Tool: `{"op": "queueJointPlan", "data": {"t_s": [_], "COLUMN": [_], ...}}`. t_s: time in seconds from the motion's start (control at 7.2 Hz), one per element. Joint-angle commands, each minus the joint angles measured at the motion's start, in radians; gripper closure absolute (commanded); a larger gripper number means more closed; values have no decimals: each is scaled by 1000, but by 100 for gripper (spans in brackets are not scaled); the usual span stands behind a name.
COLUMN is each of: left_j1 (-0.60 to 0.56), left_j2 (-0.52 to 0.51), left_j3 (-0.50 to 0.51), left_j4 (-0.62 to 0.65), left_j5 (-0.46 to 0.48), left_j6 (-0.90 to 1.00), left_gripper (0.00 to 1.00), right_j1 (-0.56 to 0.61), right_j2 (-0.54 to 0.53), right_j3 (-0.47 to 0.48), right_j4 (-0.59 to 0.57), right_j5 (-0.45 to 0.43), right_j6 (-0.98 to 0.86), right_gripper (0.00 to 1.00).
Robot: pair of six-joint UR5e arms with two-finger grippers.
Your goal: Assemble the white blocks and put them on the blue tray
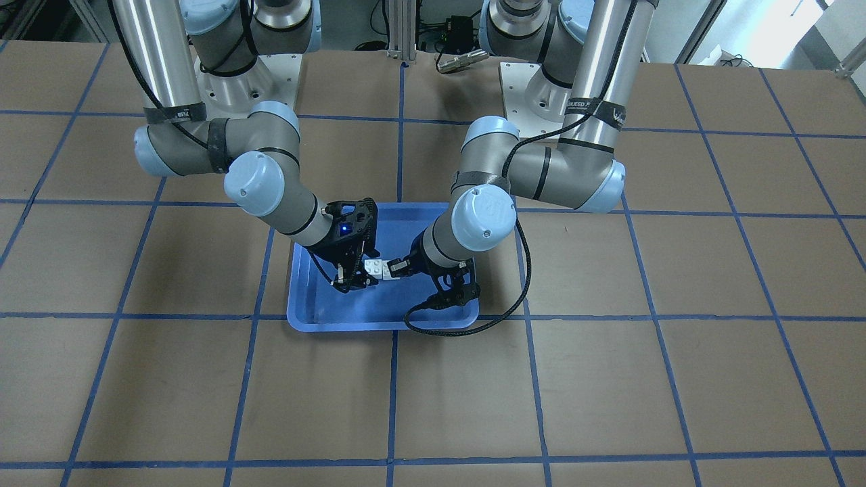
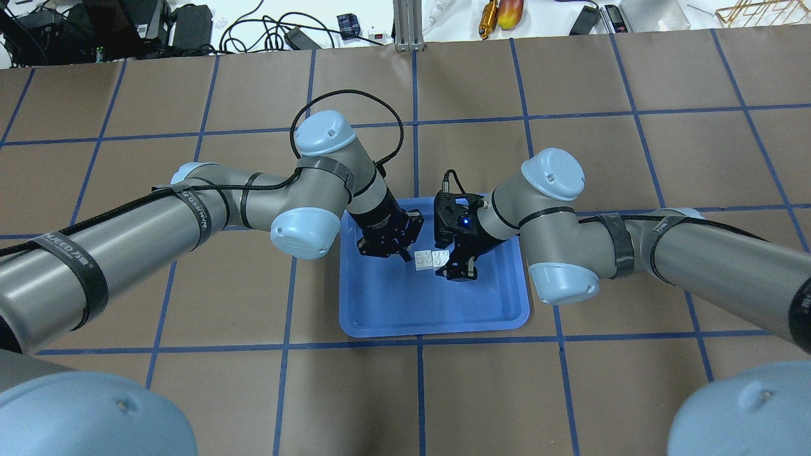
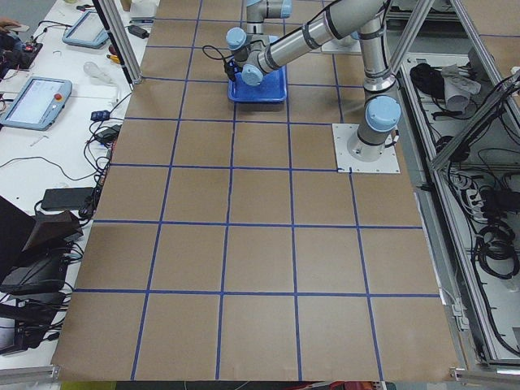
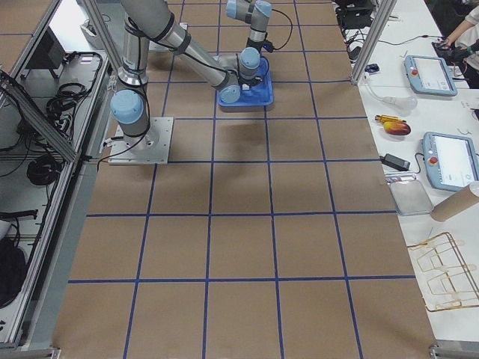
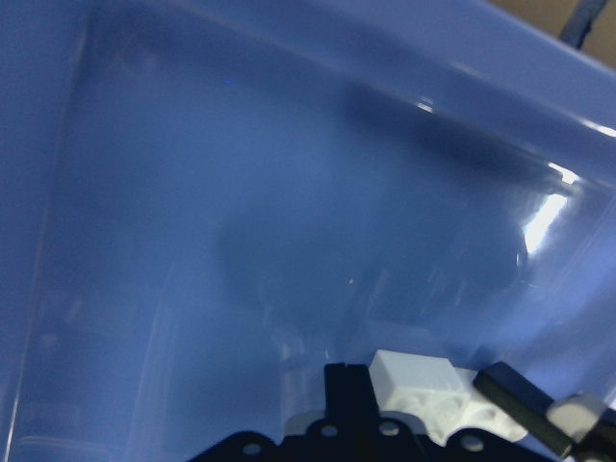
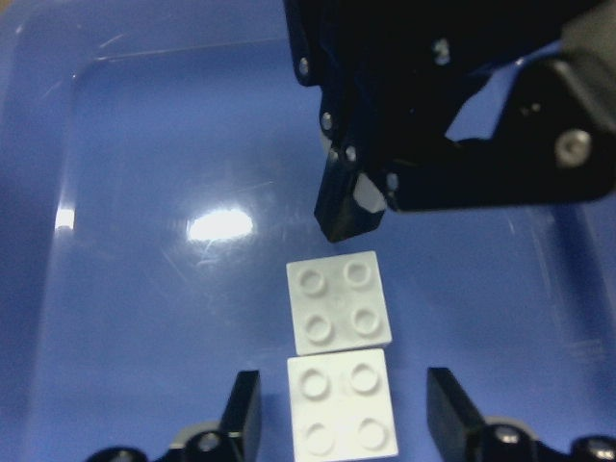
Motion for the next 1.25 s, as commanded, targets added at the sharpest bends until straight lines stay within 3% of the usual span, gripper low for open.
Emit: {"op": "queueJointPlan", "data": {"t_s": [0.0,0.28,0.42,0.83,1.11], "left_j1": [0,0,0,-5,-5], "left_j2": [0,0,0,0,2], "left_j3": [0,0,0,-2,-2], "left_j4": [0,1,3,1,1], "left_j5": [0,-2,-2,-38,-43], "left_j6": [1,1,-1,-8,-8], "left_gripper": [100,100,100,100,100], "right_j1": [-3,-12,-20,-40,-92], "right_j2": [-16,-67,-90,-110,-110], "right_j3": [-51,-203,-284,-572,-711], "right_j4": [1,93,213,584,795], "right_j5": [-14,-78,-103,-287,-295], "right_j6": [58,154,170,302,419], "right_gripper": [0,0,0,0,0]}}
